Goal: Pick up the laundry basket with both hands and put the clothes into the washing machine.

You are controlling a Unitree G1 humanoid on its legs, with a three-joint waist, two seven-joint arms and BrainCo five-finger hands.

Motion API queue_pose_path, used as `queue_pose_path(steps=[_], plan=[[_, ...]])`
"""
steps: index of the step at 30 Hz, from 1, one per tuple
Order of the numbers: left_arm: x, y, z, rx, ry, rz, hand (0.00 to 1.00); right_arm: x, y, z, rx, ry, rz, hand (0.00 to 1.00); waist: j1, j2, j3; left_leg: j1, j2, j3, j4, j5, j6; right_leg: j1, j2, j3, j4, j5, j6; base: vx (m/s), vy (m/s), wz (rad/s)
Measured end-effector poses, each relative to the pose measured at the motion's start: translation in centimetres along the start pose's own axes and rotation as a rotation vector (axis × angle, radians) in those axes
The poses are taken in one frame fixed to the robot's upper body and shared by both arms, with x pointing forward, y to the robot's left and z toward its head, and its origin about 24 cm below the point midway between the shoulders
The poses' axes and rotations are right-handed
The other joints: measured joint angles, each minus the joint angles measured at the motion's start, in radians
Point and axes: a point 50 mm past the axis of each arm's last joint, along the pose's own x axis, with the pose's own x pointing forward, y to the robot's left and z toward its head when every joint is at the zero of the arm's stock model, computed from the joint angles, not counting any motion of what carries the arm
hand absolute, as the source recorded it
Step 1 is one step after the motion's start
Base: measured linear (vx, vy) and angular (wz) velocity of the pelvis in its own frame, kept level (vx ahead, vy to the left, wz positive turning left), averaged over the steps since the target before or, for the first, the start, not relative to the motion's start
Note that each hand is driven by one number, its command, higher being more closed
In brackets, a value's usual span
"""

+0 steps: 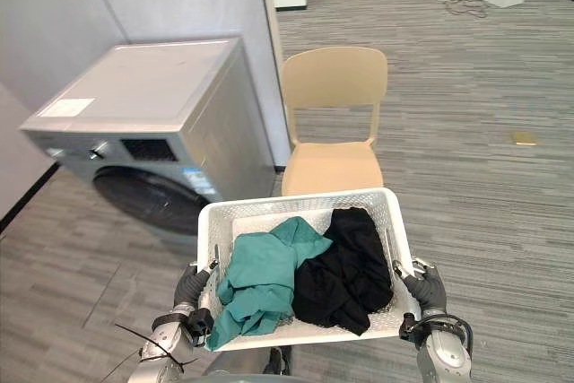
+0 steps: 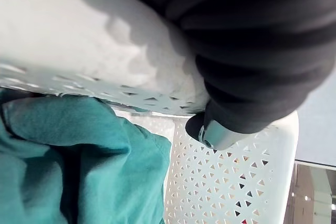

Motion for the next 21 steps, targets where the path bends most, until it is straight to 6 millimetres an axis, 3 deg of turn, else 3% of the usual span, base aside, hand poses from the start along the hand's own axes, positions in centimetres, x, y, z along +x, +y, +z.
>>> queue_pose_path(steps=[1, 2, 3, 4, 5, 7, 9, 10, 11, 12, 13, 14, 15, 16, 21], plan=[[0.1, 0.4, 0.3, 0.025, 0.000, -0.005, 1.00, -0.4, 0.4, -0.6, 0.019, 0.018, 0.001, 1.00, -0.003, -0.034, -0.015, 0.058, -0.012, 0.001, -0.044, -0.005, 0.011, -0.079, 0.000, 0.014, 0.201, -0.002, 0.053, 0.71, 0.005, -0.36], [0.3, 0.4, 0.6, 0.036, -0.007, -0.011, 1.00, -0.5, 0.6, -0.7, 0.032, 0.020, -0.001, 1.00, -0.013, -0.049, -0.013, 0.083, -0.016, -0.004, -0.062, -0.007, 0.013, -0.138, -0.007, 0.015, 0.337, 0.001, 0.102, 0.54, -0.043, -0.17], [0.5, 0.4, 0.9, 0.045, -0.013, -0.014, 1.00, -0.5, 0.7, -0.7, 0.040, 0.017, -0.002, 1.00, -0.021, -0.065, -0.006, 0.119, -0.025, -0.013, -0.074, -0.011, 0.020, -0.221, -0.021, 0.006, 0.524, 0.003, 0.118, 0.54, -0.038, -0.15], [0.7, 0.2, 0.9, 0.048, -0.009, -0.022, 1.00, -0.8, 0.4, -0.8, 0.042, 0.020, -0.012, 1.00, -0.029, -0.064, -0.005, 0.180, -0.025, -0.017, -0.075, -0.029, 0.027, -0.305, -0.046, 0.017, 0.694, -0.015, 0.110, 0.40, -0.026, -0.11], [0.8, -0.1, 1.0, 0.056, -0.011, -0.033, 1.00, -1.0, 0.1, -0.9, 0.046, 0.022, -0.025, 1.00, -0.033, -0.055, -0.004, 0.212, -0.013, -0.020, -0.074, -0.033, 0.032, -0.339, -0.064, 0.017, 0.714, -0.027, 0.094, 0.38, -0.021, -0.09], [1.1, -0.3, 1.3, 0.061, -0.020, -0.041, 1.00, -0.9, 0.1, -0.7, 0.046, 0.013, -0.026, 1.00, -0.046, -0.028, -0.015, 0.242, 0.027, -0.020, -0.073, -0.046, 0.023, -0.414, -0.107, 0.000, 0.616, -0.044, 0.066, 0.27, -0.029, -0.10], [1.6, -0.6, 1.9, 0.065, -0.041, -0.050, 1.00, -0.9, 0.1, -0.5, 0.059, -0.006, -0.030, 1.00, -0.046, -0.011, -0.012, 0.264, 0.073, -0.023, -0.070, -0.094, -0.011, -0.452, -0.154, -0.013, 0.391, -0.038, 0.074, 0.30, -0.086, -0.02], [1.8, -0.6, 2.0, 0.069, -0.045, -0.053, 1.00, -0.9, 0.1, -0.6, 0.072, -0.012, -0.036, 1.00, -0.046, -0.026, -0.013, 0.275, 0.085, -0.034, -0.067, -0.130, -0.041, -0.459, -0.180, 0.005, 0.237, -0.010, 0.102, 0.29, -0.193, 0.31], [1.8, -0.5, 2.0, 0.082, -0.042, -0.059, 1.00, -1.1, 0.1, -0.8, 0.079, -0.003, -0.045, 1.00, -0.054, -0.061, -0.016, 0.278, 0.076, -0.046, -0.062, -0.161, -0.068, -0.443, -0.217, 0.038, 0.099, 0.070, 0.118, 0.30, -0.297, 0.46], [1.8, -0.5, 2.0, 0.091, -0.038, -0.065, 1.00, -1.3, 0.1, -1.1, 0.084, 0.007, -0.049, 1.00, -0.056, -0.079, -0.016, 0.283, 0.069, -0.058, -0.054, -0.184, -0.081, -0.438, -0.237, 0.045, 0.067, 0.132, 0.136, 0.31, -0.349, 0.65], [1.8, -0.9, 1.0, 0.078, 0.001, -0.069, 1.00, -1.3, -0.6, -1.6, 0.072, 0.031, -0.066, 1.00, -0.060, -0.066, -0.018, 0.294, 0.093, -0.087, -0.041, -0.218, -0.105, -0.427, -0.225, 0.011, 0.092, 0.187, 0.133, 0.29, -0.374, 0.53], [1.8, -1.1, 0.3, 0.066, 0.027, -0.067, 1.00, -1.3, -1.3, -1.9, 0.047, 0.054, -0.073, 1.00, -0.050, -0.038, -0.026, 0.289, 0.128, -0.098, -0.041, -0.213, -0.113, -0.415, -0.206, -0.016, 0.076, 0.182, 0.116, 0.25, -0.292, 0.43], [1.7, -1.2, 0.1, 0.065, 0.036, -0.072, 1.00, -1.3, -1.5, -1.9, 0.040, 0.058, -0.076, 1.00, -0.047, -0.031, -0.025, 0.283, 0.138, -0.105, -0.044, -0.208, -0.121, -0.415, -0.196, -0.028, 0.071, 0.180, 0.108, 0.20, -0.263, 0.36], [1.7, -1.5, -0.1, 0.058, 0.043, -0.078, 1.00, -1.2, -1.7, -1.9, 0.033, 0.061, -0.077, 1.00, -0.051, -0.007, -0.029, 0.272, 0.152, -0.124, -0.056, -0.190, -0.147, -0.415, -0.186, -0.054, 0.066, 0.178, 0.094, 0.15, -0.218, 0.49], [2.9, -1.9, 0.6, 0.061, 0.027, -0.078, 1.00, 0.6, -1.7, -1.3, 0.024, 0.047, -0.057, 1.00, -0.054, 0.002, -0.015, 0.205, 0.181, -0.179, -0.088, -0.113, -0.193, -0.433, -0.178, -0.140, 0.023, 0.199, 0.047, 0.05, -0.161, 0.46]])
